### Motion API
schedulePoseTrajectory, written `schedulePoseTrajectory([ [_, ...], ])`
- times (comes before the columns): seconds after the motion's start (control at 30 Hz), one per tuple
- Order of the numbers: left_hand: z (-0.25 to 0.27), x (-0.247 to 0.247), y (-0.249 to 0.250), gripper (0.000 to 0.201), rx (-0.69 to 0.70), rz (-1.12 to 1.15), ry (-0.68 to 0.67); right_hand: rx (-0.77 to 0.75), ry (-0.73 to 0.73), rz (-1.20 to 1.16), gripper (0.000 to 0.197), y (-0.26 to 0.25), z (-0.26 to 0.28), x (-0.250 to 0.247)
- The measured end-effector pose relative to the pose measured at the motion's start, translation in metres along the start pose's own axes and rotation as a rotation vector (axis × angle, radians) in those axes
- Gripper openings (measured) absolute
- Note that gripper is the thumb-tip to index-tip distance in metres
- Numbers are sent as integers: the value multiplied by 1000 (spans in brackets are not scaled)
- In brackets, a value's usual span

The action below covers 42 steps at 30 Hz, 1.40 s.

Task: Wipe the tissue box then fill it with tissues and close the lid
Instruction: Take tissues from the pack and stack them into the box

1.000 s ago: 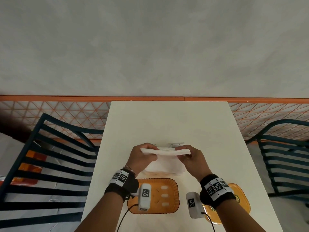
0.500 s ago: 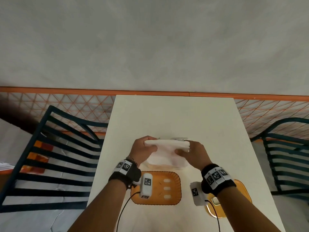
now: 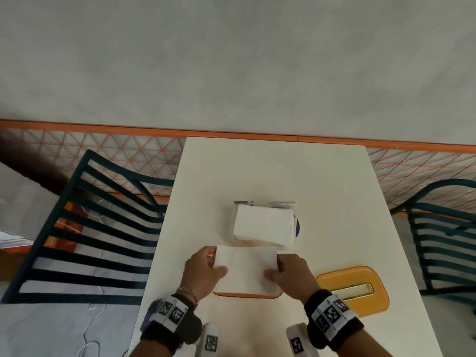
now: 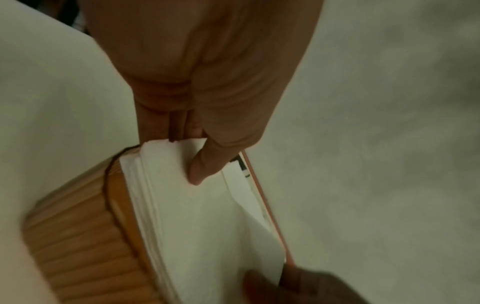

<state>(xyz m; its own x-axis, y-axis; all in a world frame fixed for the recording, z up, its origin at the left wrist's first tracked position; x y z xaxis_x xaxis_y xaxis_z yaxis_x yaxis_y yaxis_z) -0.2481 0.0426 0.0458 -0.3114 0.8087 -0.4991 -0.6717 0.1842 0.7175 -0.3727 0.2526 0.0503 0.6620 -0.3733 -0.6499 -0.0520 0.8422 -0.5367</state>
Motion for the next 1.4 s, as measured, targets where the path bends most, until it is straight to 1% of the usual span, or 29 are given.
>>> schedulePoseTrajectory([
  [0.13, 2, 20, -2, 40, 68, -162, 5, 10, 11, 149, 29, -4, 2, 10],
  [0.2, -1, 29, 0, 44, 82, -243, -5, 2, 31, 233, 15, -9, -1, 14],
  [0.23, -3, 33, 1, 44, 89, -296, -11, 0, 41, 265, 12, -12, -1, 16],
  [0.3, -6, 40, 3, 46, 112, -407, -15, -4, 56, 325, 22, -16, -3, 22],
  [0.47, -8, 52, 7, 52, 136, -575, -20, -32, 54, 453, 25, -22, -1, 34],
  [0.6, -7, 56, 9, 60, 134, -655, -30, -62, 75, 477, 30, -22, 2, 32],
  [0.67, -4, 54, 11, 63, 122, -687, -3, -85, 152, 449, 34, -19, 5, 25],
  [0.73, 2, 51, 15, 61, 130, -711, 50, -84, 261, 373, 32, -12, 10, 13],
  [0.8, 10, 51, 21, 55, 213, -729, 69, -23, 326, 273, 32, 0, 12, 4],
  [0.83, 13, 54, 23, 51, 283, -734, 20, 20, 310, 224, 32, 6, 13, 1],
  [0.87, 13, 62, 24, 50, 345, -718, -76, 57, 277, 179, 30, 11, 13, -1],
  [0.9, 12, 71, 24, 52, 373, -683, -213, 80, 245, 144, 26, 14, 13, -2],
  [0.97, 9, 90, 22, 65, 310, -689, -520, 83, 202, 100, 20, 15, 12, -3],
  [1.0, 7, 97, 22, 71, 277, -748, -611, 78, 199, 100, 21, 16, 11, -3],
  [1.07, 2, 104, 24, 75, 254, -854, -666, 82, 222, 115, 24, 17, 10, -5],
  [1.13, 0, 103, 27, 74, 240, -854, -687, 85, 245, 109, 24, 21, 10, -8],
  [1.17, 0, 99, 31, 73, 249, -815, -677, 92, 250, 103, 24, 24, 10, -10],
  [1.2, 1, 93, 37, 68, 275, -747, -639, 98, 252, 98, 24, 28, 10, -12],
  [1.23, 0, 85, 45, 57, 315, -648, -570, 107, 254, 92, 24, 31, 10, -14],
  [1.3, -6, 61, 68, 33, 377, -435, -352, 129, 264, 67, 22, 39, 11, -18],
  [1.33, -14, 48, 79, 26, 375, -355, -216, 140, 266, 50, 20, 41, 12, -19],
  [1.4, -39, 28, 92, 25, 289, -253, 29, 148, 267, 32, 18, 45, 13, -22],
])
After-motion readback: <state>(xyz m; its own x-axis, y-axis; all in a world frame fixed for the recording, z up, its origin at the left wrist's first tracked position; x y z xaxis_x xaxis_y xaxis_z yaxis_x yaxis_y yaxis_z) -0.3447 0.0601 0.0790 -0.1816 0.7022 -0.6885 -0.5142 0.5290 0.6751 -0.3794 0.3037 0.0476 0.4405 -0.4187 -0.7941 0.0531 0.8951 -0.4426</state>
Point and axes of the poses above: each hand's wrist, its own z-axis away from the middle knuckle, its own x-axis out of the palm, y = z × x, the point moved 3 cm from there along -z, towards the middle knuckle, and after that the axes turned 3 degrees about y, right-handed, at the moved point
